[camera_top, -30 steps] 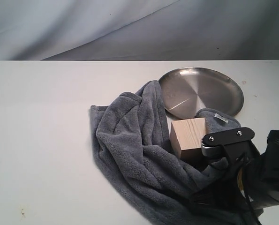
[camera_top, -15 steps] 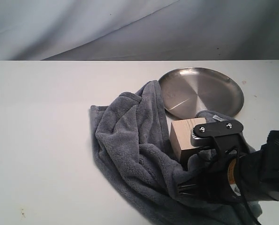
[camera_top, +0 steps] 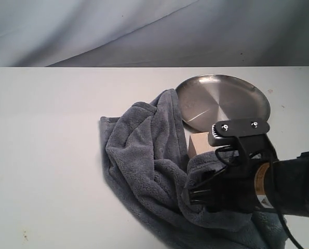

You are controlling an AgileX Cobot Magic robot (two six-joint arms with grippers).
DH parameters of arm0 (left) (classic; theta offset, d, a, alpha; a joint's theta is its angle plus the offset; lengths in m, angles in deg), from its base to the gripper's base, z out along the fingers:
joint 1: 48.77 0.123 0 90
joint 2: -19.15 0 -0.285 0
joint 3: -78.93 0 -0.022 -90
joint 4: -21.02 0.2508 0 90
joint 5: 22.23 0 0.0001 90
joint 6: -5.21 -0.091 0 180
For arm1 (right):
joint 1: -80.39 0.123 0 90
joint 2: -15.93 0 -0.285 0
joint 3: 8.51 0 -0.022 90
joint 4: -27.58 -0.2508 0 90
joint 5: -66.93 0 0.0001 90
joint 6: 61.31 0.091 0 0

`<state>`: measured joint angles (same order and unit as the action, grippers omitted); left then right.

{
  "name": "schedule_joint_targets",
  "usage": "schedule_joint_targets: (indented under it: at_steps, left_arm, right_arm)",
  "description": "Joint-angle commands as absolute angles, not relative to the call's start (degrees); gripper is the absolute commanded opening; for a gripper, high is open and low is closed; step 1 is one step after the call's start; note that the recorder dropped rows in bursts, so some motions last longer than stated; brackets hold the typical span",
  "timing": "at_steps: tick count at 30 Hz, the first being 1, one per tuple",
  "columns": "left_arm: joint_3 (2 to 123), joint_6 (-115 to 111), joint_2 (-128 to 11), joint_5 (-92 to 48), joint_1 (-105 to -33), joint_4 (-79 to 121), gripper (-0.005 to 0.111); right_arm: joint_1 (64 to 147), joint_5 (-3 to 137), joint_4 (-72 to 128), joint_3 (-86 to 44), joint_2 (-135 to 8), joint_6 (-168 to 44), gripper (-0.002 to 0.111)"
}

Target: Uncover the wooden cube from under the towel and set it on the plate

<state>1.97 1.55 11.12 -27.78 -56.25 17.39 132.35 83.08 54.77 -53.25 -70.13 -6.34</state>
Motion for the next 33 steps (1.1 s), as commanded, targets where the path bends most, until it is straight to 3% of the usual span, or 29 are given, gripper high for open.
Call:
schedule_joint_targets:
  at_steps: [1, 5, 11, 33]
  left_arm:
    - [1.72, 1.68, 11.36, -27.17, -56.13, 17.25, 0.000]
    - [1.72, 1.68, 11.36, -27.17, -56.13, 17.25, 0.000]
    - [1.72, 1.68, 11.36, -27.17, -56.13, 17.25, 0.000]
    - [1.72, 1.68, 11.36, -27.17, -56.13, 17.25, 0.000]
  right_arm:
    - [132.35, 82.65, 59.37, -53.26, -64.13, -6.96, 0.056]
    - [132.35, 84.69, 64.70, -53.26, -59.21, -5.68, 0.055]
    - [132.35, 100.56, 80.34, -53.26, -58.20, 6.98, 0.055]
    - [132.25, 100.07, 109.04, -53.26, -74.05, 39.77, 0.055]
